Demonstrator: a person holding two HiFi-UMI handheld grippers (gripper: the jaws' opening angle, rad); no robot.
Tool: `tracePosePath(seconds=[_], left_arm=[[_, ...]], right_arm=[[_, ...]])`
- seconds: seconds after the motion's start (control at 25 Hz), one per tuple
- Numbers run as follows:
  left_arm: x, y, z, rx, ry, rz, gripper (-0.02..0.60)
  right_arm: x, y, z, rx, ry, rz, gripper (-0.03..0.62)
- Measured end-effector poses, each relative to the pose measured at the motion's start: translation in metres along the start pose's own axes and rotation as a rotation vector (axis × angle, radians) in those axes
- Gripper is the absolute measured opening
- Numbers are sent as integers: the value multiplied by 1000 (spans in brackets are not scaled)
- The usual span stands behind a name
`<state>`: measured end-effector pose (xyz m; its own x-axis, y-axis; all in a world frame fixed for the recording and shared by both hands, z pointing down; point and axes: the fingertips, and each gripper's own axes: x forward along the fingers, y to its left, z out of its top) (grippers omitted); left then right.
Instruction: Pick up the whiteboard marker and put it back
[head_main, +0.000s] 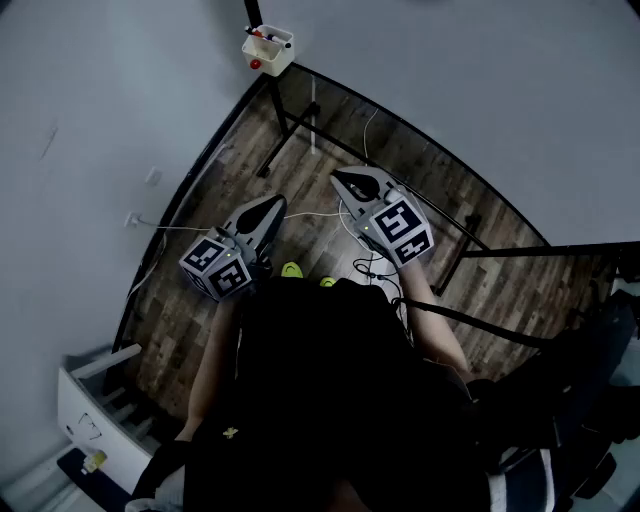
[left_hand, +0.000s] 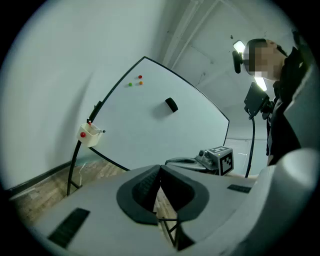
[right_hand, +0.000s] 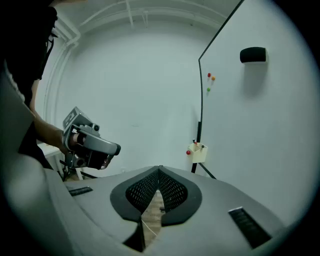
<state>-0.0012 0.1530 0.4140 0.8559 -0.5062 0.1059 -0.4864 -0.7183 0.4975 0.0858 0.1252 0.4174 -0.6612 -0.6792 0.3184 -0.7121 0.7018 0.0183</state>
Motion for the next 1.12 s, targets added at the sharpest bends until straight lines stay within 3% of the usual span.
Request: tracePosePath(seconds=[0.44, 1.12], left_arm=[[-16, 22, 17, -14, -21, -14, 18], [-60, 83, 32, -42, -4, -70, 18]], right_arm=[[16, -6, 4, 18, 8, -56, 3], [69, 22, 17, 42, 58, -91, 3]])
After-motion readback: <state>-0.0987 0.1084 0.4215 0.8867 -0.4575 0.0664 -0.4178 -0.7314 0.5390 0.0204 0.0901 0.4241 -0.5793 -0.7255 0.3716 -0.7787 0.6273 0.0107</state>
